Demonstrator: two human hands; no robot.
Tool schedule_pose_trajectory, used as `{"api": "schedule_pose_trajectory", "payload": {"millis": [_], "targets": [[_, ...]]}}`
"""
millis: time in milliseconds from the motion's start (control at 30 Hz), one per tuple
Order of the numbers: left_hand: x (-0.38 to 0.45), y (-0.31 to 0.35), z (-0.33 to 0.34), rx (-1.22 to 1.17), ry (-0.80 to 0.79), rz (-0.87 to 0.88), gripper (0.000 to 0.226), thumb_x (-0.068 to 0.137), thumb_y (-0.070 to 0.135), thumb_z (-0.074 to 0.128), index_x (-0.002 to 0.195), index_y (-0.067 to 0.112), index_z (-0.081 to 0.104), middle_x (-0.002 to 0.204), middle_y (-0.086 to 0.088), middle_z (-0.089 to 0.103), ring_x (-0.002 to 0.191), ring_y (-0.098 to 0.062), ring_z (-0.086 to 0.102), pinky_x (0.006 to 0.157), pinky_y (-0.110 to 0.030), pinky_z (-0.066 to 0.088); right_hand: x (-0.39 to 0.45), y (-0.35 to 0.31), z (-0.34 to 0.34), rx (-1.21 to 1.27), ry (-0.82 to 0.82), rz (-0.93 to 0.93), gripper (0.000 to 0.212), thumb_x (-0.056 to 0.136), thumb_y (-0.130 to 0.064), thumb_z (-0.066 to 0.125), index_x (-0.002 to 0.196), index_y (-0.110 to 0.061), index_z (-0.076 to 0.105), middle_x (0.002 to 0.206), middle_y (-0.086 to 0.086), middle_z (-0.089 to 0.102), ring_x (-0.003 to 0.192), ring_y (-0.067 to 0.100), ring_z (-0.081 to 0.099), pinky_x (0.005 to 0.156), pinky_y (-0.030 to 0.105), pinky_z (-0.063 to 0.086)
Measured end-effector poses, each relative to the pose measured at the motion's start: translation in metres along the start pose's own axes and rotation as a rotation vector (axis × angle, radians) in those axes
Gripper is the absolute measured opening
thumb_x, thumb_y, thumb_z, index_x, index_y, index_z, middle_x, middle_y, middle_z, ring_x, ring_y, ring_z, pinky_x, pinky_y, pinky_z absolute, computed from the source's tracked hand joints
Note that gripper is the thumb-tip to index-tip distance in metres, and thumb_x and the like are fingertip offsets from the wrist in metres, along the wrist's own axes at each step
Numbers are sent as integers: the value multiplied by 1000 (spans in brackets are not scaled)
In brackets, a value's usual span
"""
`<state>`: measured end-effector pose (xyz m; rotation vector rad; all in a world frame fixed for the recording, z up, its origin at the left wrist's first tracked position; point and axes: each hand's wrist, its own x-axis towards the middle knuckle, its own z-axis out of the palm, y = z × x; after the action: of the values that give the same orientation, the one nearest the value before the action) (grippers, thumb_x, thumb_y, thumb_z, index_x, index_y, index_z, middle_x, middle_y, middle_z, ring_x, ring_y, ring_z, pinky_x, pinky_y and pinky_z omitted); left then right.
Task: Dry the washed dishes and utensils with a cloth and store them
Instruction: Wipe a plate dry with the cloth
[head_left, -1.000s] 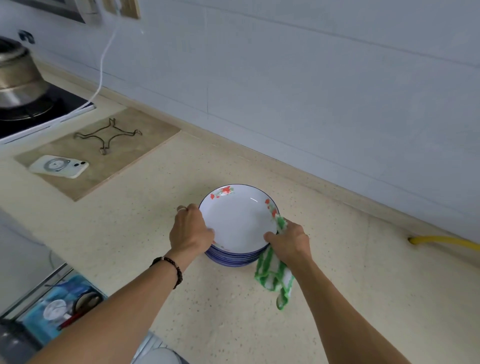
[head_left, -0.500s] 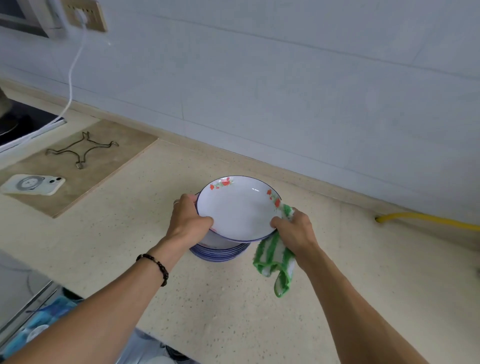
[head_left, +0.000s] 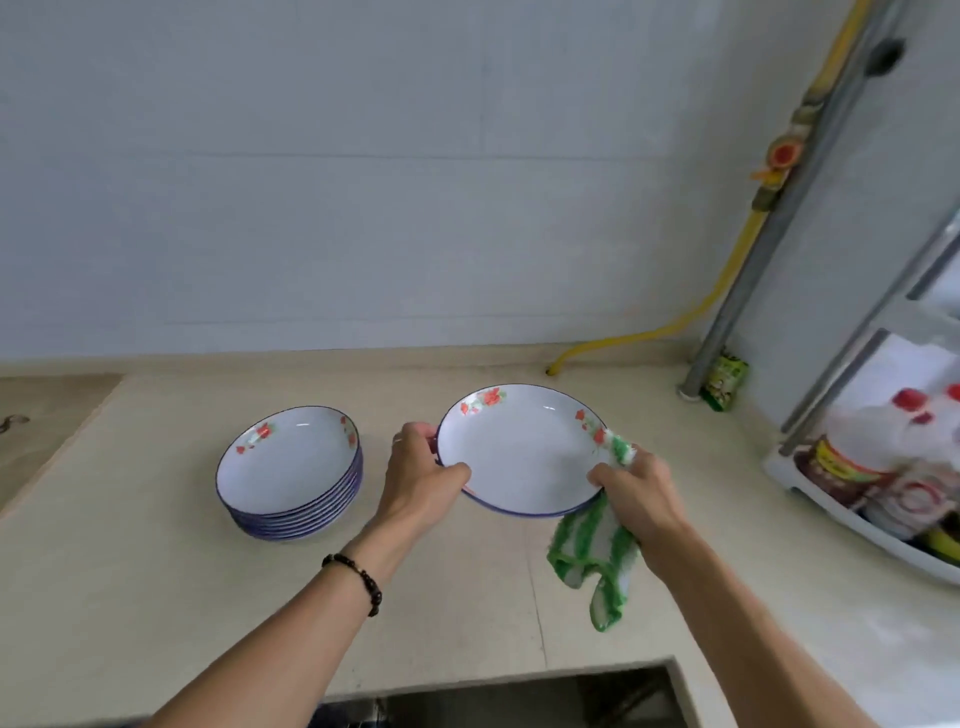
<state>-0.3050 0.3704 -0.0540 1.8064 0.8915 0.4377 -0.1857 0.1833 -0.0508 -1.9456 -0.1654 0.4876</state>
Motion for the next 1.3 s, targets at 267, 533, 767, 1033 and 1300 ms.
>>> {"api": "schedule_pose_trajectory", "payload": {"millis": [267,533,767,1033,1300], "targets": [[-94,60,126,-247,-282,-48,24,91,10,63,109,20,50,108,0,60,90,-15,62,66,-32,57,-83,72,-147,154,205,132,7,90,-6,60,96,-9,60,88,16,68,83,33,69,86,52,58],[-229,83,249,-409,-667,-238,23,98,22,49,117,27,61,112,-6,70,100,-28,65,61,-36,57,-192,175,-260,394,400,298,17,84,2,57,96,0,68,90,21,73,82,37,73,83,55,59],[-304,94,319,118,-642,2,43,81,11,37,121,17,54,110,-11,64,94,-32,63,69,-47,61,-255,267,-296,501,521,461,31,97,-33,61,88,-5,68,78,9,70,72,26,67,74,35,55],[-346,80,345,578,-632,400,39,98,12,35,136,19,43,113,-16,59,92,-33,47,78,-35,37,-296,307,-336,300,550,482,4,81,-10,56,77,-8,55,71,6,50,67,22,48,64,31,38],[-350,80,343,657,-632,651,36,103,13,32,138,16,39,100,-16,59,79,-32,50,66,-37,39,-293,311,-357,180,532,398,26,73,-13,85,85,3,69,83,14,73,81,30,72,79,44,58]]}}
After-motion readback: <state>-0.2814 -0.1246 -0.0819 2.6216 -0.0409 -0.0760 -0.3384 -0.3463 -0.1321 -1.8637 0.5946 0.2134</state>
